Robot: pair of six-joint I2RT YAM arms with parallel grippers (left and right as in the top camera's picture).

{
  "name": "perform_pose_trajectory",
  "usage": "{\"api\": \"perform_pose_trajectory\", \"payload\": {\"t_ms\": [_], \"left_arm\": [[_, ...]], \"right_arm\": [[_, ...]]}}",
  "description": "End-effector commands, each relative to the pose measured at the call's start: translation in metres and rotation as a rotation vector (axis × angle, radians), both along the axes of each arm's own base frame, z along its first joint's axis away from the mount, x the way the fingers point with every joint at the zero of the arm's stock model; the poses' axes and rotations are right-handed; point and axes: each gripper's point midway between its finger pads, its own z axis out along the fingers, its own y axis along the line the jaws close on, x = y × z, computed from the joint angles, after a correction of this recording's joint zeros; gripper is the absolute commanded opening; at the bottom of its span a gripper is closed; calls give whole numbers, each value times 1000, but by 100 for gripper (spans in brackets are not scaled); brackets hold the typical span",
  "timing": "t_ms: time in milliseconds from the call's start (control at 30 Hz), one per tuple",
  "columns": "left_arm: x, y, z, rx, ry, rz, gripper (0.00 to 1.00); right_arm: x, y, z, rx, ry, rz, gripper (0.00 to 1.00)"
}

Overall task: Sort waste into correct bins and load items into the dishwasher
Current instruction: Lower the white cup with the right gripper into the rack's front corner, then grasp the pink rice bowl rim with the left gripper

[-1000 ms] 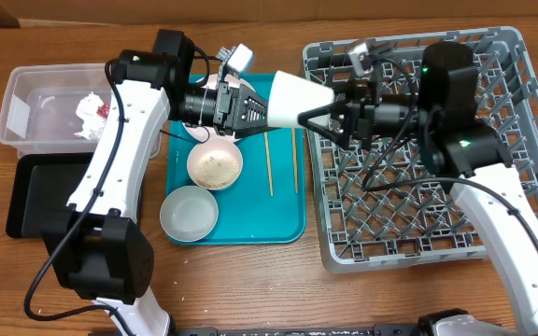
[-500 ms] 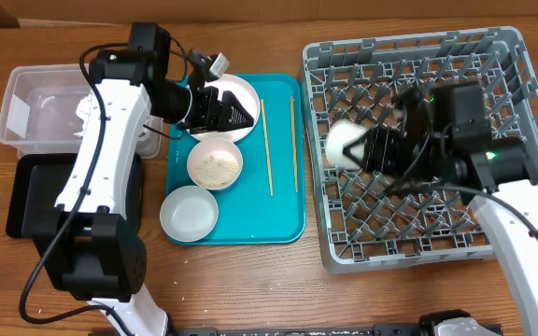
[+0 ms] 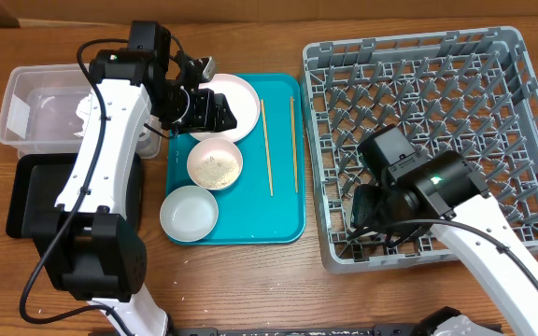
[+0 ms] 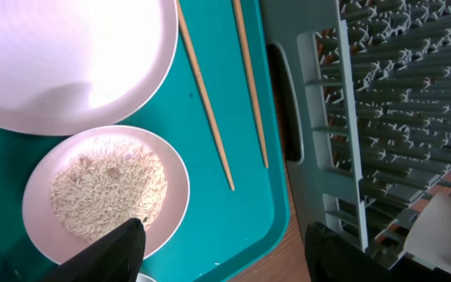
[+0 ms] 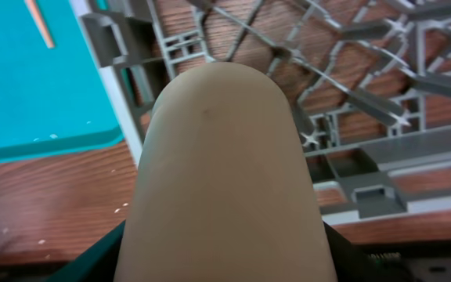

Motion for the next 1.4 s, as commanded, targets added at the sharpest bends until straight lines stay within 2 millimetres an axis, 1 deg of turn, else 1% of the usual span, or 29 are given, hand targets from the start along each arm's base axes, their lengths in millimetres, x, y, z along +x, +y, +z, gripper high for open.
{"api": "perform_pose_trajectory", "payload": {"t_ms": [0, 233, 400, 433, 467, 500, 533, 567, 600, 733, 833, 933, 1000, 1133, 1200, 1267, 1300, 1367], "left_arm": [[4, 2, 8, 16, -28, 11, 68], [2, 2, 8, 17, -21, 11, 68], [1, 2, 8, 18, -15, 10, 69], [0, 2, 7, 19, -16, 5, 69], [0, 2, 7, 19, -16, 5, 70], [0, 2, 7, 19, -14, 5, 76], [0, 2, 7, 19, -13, 5, 79], [-1, 2, 7, 19, -12, 5, 79], [-1, 2, 7, 19, -12, 5, 80], [-1, 2, 7, 19, -12, 4, 79], [-3, 2, 7, 19, -3, 4, 75], [-7, 0, 6, 21, 11, -4, 71], [-10, -6, 5, 29, 18, -21, 68], [-21, -20, -9, 116, 32, -74, 64], [-28, -28, -20, 171, 45, -95, 62], [-34, -32, -33, 245, 56, -98, 61], [-36, -32, -43, 307, 56, -93, 61], [-37, -19, -64, 473, 53, -24, 61]], "right_arm": [[6, 0, -2, -50, -21, -33, 50], [0, 13, -18, -81, 52, -3, 51], [-3, 19, -24, -68, 95, 4, 51], [-4, 19, -24, -68, 96, 5, 57], [-4, 19, -24, -68, 96, 5, 61], [-4, 19, -24, -69, 99, 5, 67], [-5, 18, -24, -72, 102, 6, 76], [-6, 18, -24, -74, 105, 12, 81], [-7, 17, -24, -77, 108, 12, 82], [-7, 17, -23, -78, 108, 12, 83], [-4, 18, -20, -74, 94, 11, 82], [9, 17, -8, -79, 34, 4, 82], [24, 18, 10, -60, -31, 10, 83], [53, 13, 47, -19, -154, 0, 82], [67, 5, 66, -2, -211, -10, 82], [79, -6, 79, 6, -253, -28, 83], [82, -10, 82, 6, -265, -34, 83], [87, -21, 84, 1, -273, -58, 83]]}}
